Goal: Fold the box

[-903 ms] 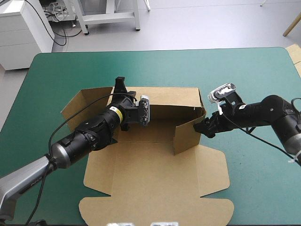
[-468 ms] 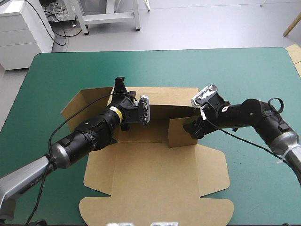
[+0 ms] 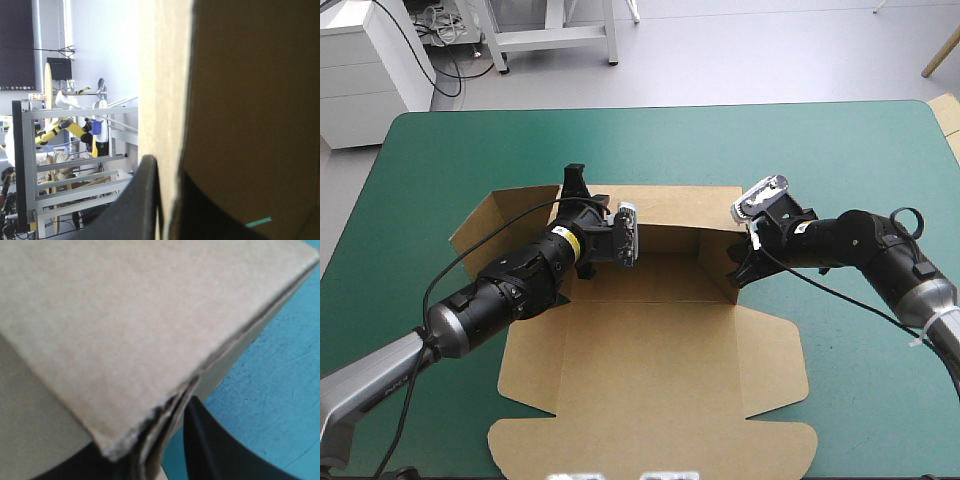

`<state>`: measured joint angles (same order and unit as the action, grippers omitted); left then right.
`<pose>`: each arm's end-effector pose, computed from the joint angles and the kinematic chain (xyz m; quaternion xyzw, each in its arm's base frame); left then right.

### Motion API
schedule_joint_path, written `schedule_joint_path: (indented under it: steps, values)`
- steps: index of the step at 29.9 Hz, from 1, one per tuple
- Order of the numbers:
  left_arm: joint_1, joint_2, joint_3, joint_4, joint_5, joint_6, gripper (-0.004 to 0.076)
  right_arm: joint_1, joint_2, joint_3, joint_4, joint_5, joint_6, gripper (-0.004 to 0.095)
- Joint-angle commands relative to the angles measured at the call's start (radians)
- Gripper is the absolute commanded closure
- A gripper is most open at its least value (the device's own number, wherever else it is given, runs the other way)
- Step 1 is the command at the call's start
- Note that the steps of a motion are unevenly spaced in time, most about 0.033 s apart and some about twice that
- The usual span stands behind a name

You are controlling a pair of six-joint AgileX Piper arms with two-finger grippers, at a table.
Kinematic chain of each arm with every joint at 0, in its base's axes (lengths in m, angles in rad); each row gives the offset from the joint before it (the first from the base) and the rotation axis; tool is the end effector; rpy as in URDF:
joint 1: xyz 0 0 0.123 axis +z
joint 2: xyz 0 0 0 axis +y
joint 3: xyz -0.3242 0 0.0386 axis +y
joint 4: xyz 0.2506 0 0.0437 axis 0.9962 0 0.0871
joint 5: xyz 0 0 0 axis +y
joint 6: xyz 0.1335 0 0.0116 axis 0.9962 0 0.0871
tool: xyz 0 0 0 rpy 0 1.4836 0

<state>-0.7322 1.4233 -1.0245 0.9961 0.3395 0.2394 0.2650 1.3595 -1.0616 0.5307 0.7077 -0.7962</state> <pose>0.2863 -0.2069 0.3305 0.6621 0.5407 0.2370 0.4617 0.2837 0.1227 0.3215 -0.3469 0.8563 0.1363 0.3575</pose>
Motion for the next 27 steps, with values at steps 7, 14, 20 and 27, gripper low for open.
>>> schedule_joint_path:
  steps: [7,14,20,27]
  values:
    - [-0.009,-0.008,-0.01,-0.056,-0.029,-0.006,0.0717,0.004,-0.027,-0.028,0.065,0.006,-0.01,0.0928]
    - [-0.009,-0.008,-0.012,-0.052,-0.082,-0.006,0.0276,0.004,-0.027,-0.028,0.061,0.005,-0.008,0.0928]
    - [-0.009,-0.042,-0.012,-0.049,-0.117,-0.008,0.0043,0.004,-0.027,-0.028,0.059,-0.008,0.005,0.0928]
    - [-0.079,-0.123,-0.012,-0.06,-0.071,-0.01,0.0043,0.004,-0.027,-0.029,0.05,-0.045,0.035,0.0928]
